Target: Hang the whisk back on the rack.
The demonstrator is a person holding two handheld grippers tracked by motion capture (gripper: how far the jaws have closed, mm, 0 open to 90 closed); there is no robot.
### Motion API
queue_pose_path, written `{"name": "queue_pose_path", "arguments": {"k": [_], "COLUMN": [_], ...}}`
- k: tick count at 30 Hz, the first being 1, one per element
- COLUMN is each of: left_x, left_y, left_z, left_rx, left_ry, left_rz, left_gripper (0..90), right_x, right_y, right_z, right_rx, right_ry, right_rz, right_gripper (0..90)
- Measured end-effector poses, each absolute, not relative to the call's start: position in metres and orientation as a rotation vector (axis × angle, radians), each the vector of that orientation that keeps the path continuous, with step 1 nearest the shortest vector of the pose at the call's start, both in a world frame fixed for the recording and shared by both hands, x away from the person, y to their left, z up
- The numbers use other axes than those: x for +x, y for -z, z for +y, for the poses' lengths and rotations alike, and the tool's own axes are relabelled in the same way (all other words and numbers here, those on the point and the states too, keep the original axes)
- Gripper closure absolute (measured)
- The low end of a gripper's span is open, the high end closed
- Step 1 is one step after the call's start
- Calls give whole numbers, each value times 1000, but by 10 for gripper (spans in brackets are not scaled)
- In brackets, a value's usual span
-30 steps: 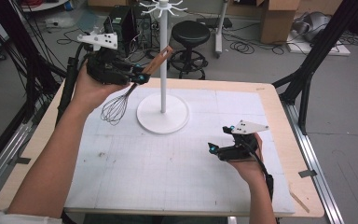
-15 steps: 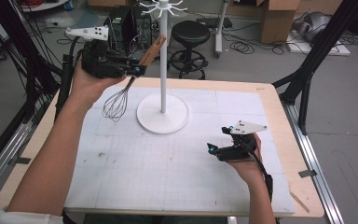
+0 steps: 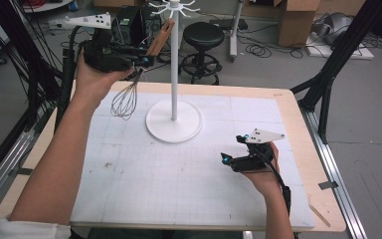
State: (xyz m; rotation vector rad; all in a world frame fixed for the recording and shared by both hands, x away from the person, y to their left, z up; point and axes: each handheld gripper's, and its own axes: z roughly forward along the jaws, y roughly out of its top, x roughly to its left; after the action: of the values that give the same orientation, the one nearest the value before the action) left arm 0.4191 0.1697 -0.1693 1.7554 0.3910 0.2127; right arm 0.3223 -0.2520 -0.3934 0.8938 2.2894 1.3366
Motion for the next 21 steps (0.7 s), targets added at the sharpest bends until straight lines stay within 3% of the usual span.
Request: {"name": "queue_pose_path", "arguments": {"k": [21], "left_x": [438], "left_y": [169], "left_z": [161], "left_rx": [1779], "left_ry": [-254], "left_rz": [469], "left_gripper": [708], "right_x": [323], "right_y": [394], "right_z": [-253], "right_rx": [893], "right_ry": [-1338], "right_rz": [2291], "right_gripper": [118]}}
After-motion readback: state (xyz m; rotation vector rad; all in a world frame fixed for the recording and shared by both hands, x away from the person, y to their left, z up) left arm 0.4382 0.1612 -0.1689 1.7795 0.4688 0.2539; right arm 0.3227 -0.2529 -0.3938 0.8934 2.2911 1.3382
